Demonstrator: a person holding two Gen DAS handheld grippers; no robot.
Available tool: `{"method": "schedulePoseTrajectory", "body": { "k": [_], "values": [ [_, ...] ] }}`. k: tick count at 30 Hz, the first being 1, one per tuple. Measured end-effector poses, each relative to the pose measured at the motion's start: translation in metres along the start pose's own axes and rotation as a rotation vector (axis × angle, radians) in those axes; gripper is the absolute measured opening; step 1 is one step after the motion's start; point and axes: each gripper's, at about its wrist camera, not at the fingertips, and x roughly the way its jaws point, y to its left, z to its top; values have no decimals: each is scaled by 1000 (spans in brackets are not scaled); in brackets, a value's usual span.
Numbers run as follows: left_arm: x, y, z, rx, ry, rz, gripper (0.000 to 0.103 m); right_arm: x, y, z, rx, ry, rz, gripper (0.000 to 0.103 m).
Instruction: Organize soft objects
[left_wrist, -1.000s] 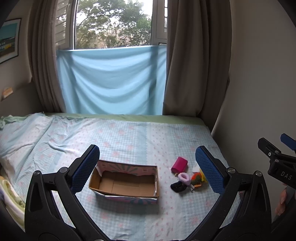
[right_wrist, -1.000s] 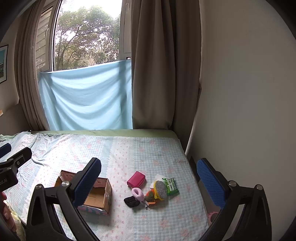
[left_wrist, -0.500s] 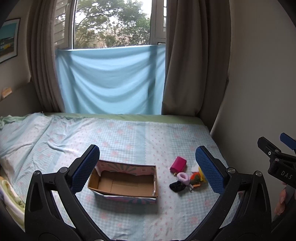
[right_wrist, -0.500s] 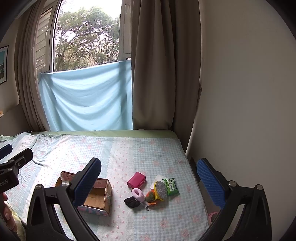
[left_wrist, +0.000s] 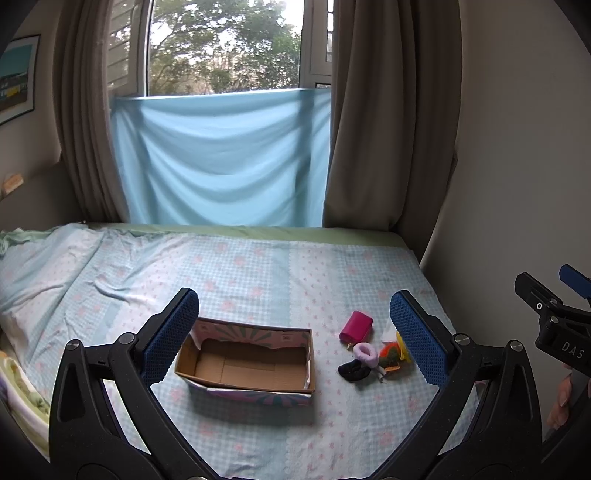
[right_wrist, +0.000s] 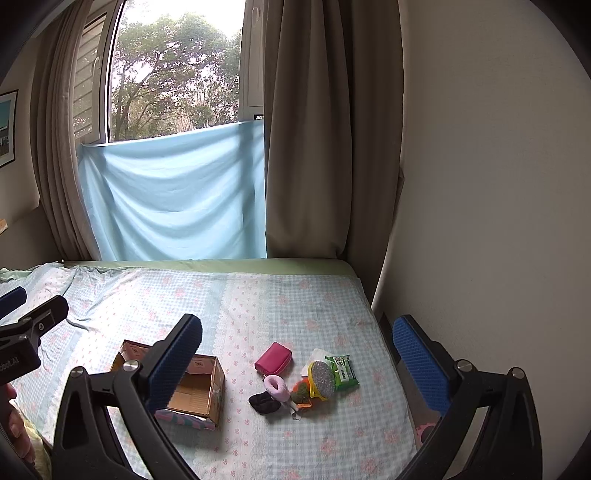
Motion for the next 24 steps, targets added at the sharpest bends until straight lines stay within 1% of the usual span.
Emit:
{"method": "schedulePoseTrajectory", "body": {
  "k": [24],
  "values": [
    [3, 4, -2, -8, 12, -4, 103, 2, -1, 2, 9, 5, 0, 103]
  ]
}}
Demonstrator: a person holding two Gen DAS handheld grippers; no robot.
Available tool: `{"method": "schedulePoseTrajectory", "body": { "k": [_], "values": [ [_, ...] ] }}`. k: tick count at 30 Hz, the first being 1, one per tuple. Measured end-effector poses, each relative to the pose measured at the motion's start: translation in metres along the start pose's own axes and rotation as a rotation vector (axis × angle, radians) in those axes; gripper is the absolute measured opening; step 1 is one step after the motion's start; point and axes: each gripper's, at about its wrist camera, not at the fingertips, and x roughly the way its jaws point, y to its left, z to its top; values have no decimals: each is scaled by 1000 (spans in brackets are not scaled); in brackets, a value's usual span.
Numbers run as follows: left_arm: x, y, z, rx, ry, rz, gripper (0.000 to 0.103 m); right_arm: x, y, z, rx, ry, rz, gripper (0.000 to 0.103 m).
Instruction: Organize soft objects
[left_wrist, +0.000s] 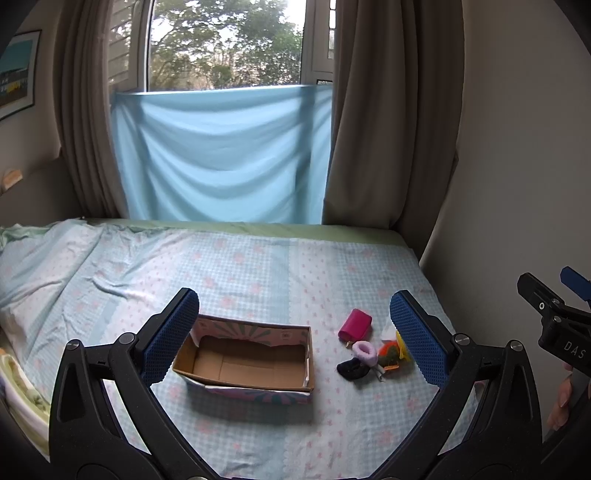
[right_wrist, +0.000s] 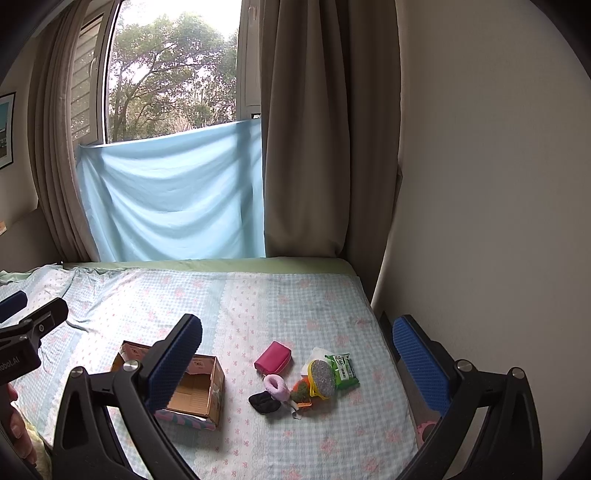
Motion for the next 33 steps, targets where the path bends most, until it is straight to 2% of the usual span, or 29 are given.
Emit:
{"method": "schedulePoseTrajectory", "body": {
  "k": [9, 14, 21, 27, 33],
  "values": [
    [16, -5, 5, -4, 35, -27, 103, 8, -15, 4, 23, 27, -4, 103],
    [53, -25, 13, 8, 79, -70, 103, 47, -49, 3, 60, 79, 19, 103],
    [139, -72, 6, 16, 204, -138, 103, 137, -94, -33, 101, 233, 59, 103],
    [225, -99, -13, 23, 335, -181, 103, 215, -123, -78, 240, 432, 115, 103],
    [321, -124, -44, 95, 456, -206, 103, 295, -133, -114, 358, 549, 143, 103]
  ]
}}
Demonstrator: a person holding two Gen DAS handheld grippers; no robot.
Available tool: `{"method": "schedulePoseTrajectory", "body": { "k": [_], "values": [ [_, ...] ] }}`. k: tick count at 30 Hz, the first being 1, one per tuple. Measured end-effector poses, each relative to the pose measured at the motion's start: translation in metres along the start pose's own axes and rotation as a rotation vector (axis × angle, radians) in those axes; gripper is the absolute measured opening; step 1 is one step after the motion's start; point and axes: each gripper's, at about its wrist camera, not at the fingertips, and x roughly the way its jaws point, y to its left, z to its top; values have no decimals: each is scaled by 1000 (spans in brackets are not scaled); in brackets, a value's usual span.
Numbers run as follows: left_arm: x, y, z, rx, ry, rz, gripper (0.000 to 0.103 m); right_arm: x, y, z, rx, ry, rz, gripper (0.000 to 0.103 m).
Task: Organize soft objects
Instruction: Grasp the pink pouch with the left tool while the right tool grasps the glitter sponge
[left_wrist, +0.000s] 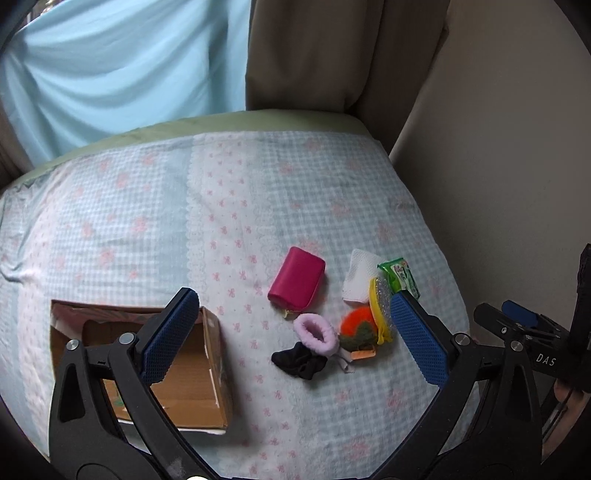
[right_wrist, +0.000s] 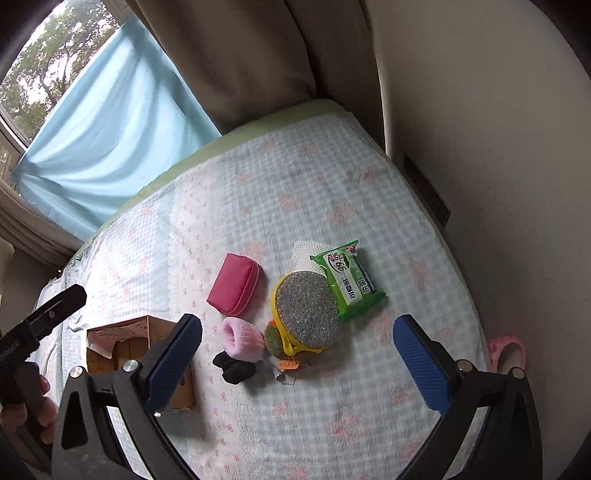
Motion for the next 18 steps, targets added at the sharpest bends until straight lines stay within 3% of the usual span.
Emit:
{"method": "schedulePoseTrajectory", "body": {
  "k": [9, 12, 18],
  "values": [
    [150, -6, 2, 96, 184, -54, 102, 113, -31, 0, 290, 128, 73, 103],
    [186, -6, -4, 101, 234, -64, 102, 144, -43, -8, 375, 175, 47, 103],
    [243, -4, -15, 115, 325, -57, 102, 178, -53, -14, 479, 225, 82, 103]
  ]
}}
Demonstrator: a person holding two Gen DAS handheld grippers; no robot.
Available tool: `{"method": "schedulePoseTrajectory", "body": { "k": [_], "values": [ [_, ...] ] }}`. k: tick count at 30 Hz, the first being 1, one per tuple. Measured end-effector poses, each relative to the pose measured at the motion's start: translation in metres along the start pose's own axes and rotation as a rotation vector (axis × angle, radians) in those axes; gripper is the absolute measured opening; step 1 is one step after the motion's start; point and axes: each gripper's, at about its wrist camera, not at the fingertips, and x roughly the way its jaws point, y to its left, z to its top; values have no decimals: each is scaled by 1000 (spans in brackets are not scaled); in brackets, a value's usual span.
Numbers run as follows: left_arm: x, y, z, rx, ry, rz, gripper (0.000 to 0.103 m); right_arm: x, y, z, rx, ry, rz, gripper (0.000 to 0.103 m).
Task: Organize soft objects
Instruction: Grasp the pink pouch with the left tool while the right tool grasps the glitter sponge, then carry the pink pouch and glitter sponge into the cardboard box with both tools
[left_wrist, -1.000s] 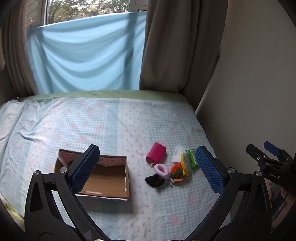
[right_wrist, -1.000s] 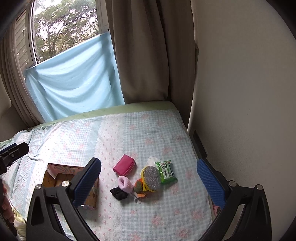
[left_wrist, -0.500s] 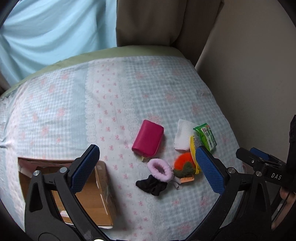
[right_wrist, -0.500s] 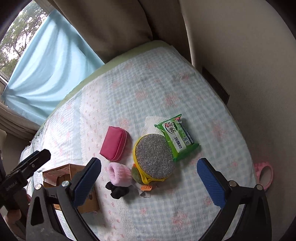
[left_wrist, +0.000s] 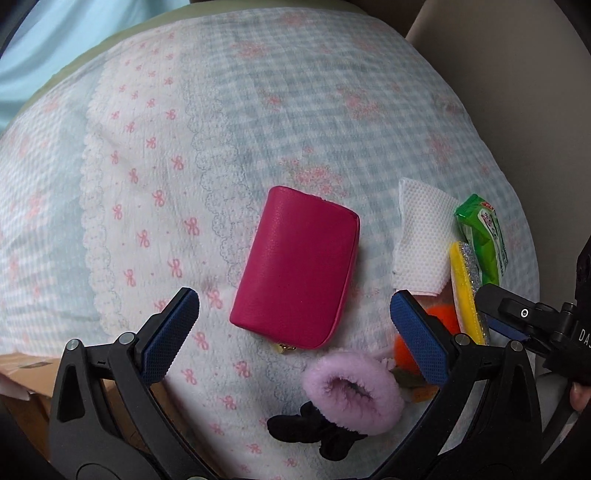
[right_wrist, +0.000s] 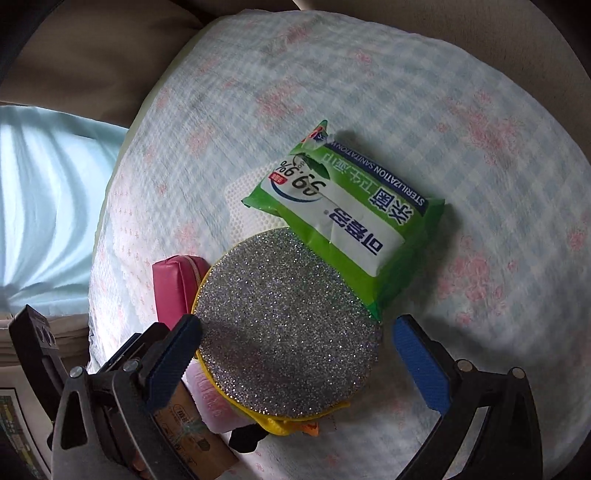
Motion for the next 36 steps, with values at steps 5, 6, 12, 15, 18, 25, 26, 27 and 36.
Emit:
{"method": "schedulePoseTrajectory", "body": {
  "k": [5, 6, 12, 15, 18, 25, 26, 27, 36],
  "values": [
    [29, 0, 4, 10, 38, 17, 95, 11, 2, 7, 11, 8, -15, 97],
    [33, 0, 5, 19, 43, 20, 92, 12, 3, 9, 10, 14, -12, 88],
    [53, -9, 8, 72, 69, 30, 64, 13, 2, 7, 1, 17, -39, 68],
    [53, -12, 6, 97, 57, 34, 56, 8, -1, 5, 1, 18, -35, 58],
    [50, -13, 4, 106, 51, 32, 49, 6, -1, 5, 2, 14, -34, 49],
    [38, -14, 3, 104, 35, 19, 40, -7, 1, 1, -18, -9, -36, 31],
    [30, -10, -1, 101, 33, 15, 39, -8, 1, 0, -20, -8, -28, 30],
    [28, -10, -2, 100, 30, 14, 39, -9, 1, -1, -18, -8, -20, 28],
    [-10, -9, -8, 75, -29, 11, 37, -36, 13, -10, -38, -52, 47, 23]
  ]
}}
